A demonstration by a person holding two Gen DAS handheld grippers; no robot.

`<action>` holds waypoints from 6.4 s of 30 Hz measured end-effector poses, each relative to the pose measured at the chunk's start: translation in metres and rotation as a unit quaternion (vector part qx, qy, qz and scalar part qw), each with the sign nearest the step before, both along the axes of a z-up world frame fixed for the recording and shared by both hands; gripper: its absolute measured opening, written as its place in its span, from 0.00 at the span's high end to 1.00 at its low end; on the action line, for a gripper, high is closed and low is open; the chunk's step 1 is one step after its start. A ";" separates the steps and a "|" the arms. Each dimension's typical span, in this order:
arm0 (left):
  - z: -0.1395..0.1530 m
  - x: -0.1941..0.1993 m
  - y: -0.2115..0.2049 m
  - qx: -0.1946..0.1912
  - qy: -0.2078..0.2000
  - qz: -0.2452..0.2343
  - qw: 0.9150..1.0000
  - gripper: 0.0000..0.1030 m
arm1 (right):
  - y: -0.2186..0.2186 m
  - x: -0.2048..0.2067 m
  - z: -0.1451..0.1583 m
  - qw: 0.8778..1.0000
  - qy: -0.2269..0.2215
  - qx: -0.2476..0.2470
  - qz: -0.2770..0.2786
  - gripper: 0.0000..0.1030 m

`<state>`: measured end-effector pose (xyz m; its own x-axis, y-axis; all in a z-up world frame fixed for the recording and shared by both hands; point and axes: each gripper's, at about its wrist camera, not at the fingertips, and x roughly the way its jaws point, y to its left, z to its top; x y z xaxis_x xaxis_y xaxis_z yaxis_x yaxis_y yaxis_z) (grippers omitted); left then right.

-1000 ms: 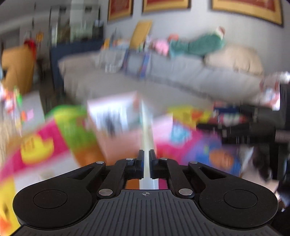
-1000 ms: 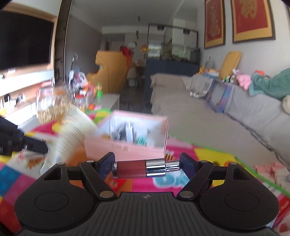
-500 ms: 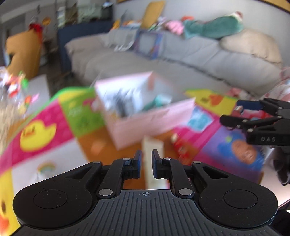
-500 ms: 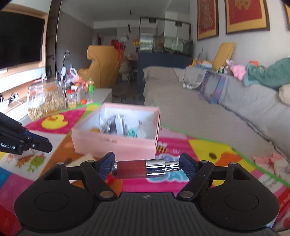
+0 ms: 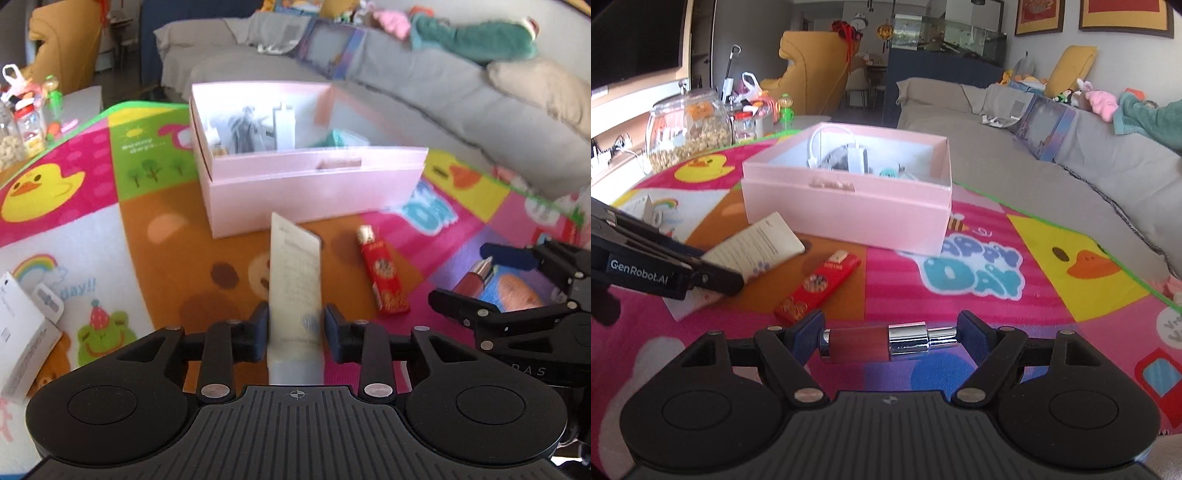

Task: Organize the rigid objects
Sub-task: 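Lift the white tube with the left tool while the right tool lifts the lipstick over the pink box, then open both tools over the pink box to drop the tube and lipstick, then lower the open right tool over the red lighter while the left tool reaches toward the white Apple box, then grasp the white USB-C cable box with the left tool while the right tool hovers over the lighter, then grasp the red lighter with the right tool while the left tool holds the cable box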

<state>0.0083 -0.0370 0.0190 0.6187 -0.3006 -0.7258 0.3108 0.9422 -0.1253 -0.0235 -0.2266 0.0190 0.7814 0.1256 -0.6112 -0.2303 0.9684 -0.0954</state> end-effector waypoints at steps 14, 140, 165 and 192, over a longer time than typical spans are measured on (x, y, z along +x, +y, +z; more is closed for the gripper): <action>-0.005 -0.032 0.007 -0.038 -0.068 0.000 0.997 0.71 | -0.008 -0.002 -0.004 0.999 0.020 0.034 0.009 0.24; 0.026 -0.025 0.116 0.007 -0.043 0.060 0.997 0.23 | 0.049 0.038 -0.007 0.996 0.037 0.033 0.075 0.21; -0.010 -0.030 0.075 0.039 -0.070 0.096 0.992 0.25 | 0.056 0.047 -0.009 0.990 0.080 0.027 0.116 0.00; -0.012 -0.036 0.079 0.027 -0.092 0.101 0.990 0.27 | 0.054 0.068 -0.005 0.997 0.071 0.038 0.019 0.12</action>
<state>-0.0276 0.0418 0.0067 0.7854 -0.1213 -0.6070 0.1279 0.9913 -0.0326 0.0447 -0.1731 0.0141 0.6818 0.2030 -0.7028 -0.2723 0.9621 0.0138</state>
